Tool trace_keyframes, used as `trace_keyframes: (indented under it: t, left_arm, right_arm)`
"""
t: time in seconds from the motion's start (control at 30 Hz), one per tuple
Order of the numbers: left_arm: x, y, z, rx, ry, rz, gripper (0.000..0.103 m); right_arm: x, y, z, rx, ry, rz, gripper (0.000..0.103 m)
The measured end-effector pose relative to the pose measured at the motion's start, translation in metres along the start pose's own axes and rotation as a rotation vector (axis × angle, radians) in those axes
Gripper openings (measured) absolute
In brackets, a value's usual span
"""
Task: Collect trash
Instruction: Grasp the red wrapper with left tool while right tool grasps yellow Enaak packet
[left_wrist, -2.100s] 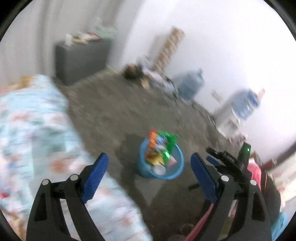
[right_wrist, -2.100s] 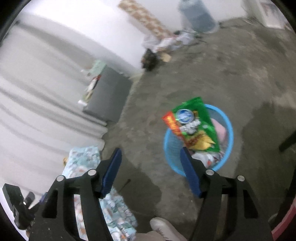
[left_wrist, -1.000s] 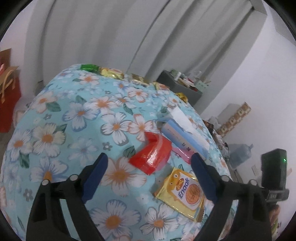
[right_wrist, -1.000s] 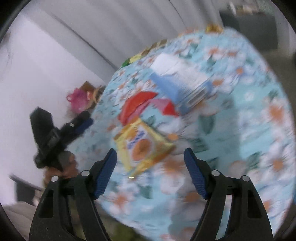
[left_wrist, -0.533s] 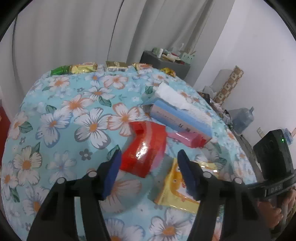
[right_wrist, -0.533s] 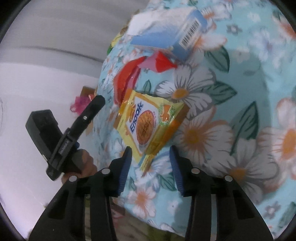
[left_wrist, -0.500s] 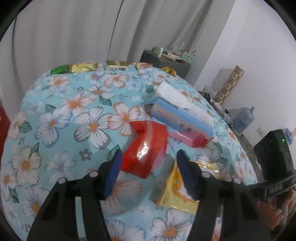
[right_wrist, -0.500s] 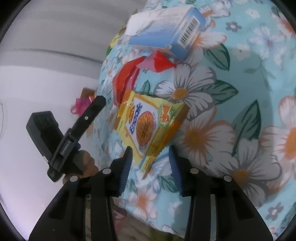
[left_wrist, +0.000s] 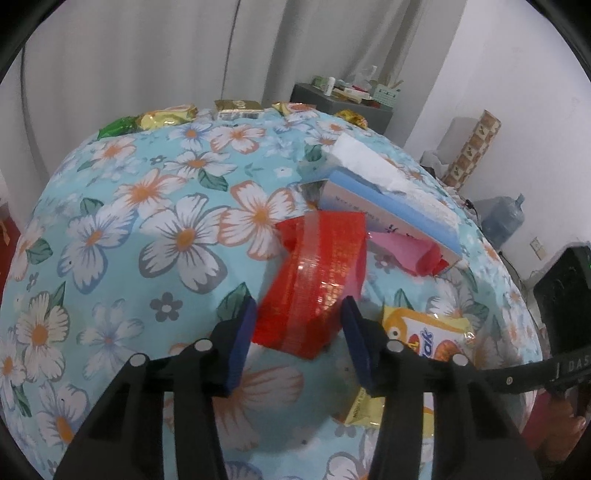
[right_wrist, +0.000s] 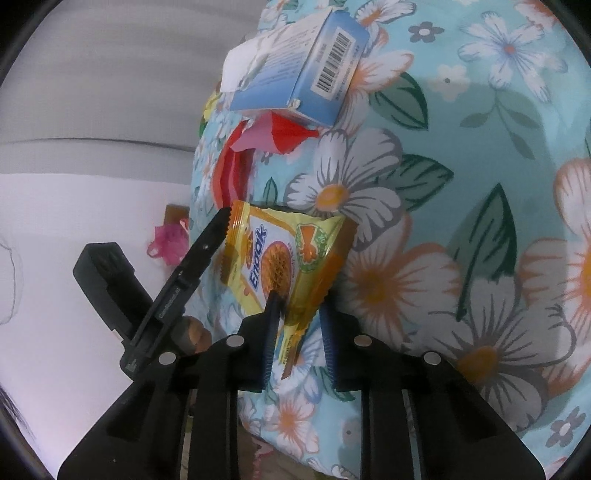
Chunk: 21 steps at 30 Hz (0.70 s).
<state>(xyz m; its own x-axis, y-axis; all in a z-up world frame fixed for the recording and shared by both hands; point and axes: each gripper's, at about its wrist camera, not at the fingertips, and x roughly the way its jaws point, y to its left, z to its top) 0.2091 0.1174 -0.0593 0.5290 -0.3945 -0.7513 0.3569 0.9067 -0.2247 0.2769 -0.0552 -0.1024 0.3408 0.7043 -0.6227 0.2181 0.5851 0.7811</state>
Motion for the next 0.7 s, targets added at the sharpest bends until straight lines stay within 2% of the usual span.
trace_keyframes:
  t: [0.13, 0.7]
  left_arm:
    - [0.002, 0.003, 0.001, -0.017, 0.003, 0.008, 0.042]
    - [0.001, -0.007, -0.001, 0.024, -0.02, 0.071, 0.032]
  right_arm:
    - [-0.008, -0.006, -0.004, 0.009, -0.005, 0.007, 0.017]
    - [-0.026, -0.015, -0.008, 0.014, -0.02, 0.041, 0.01]
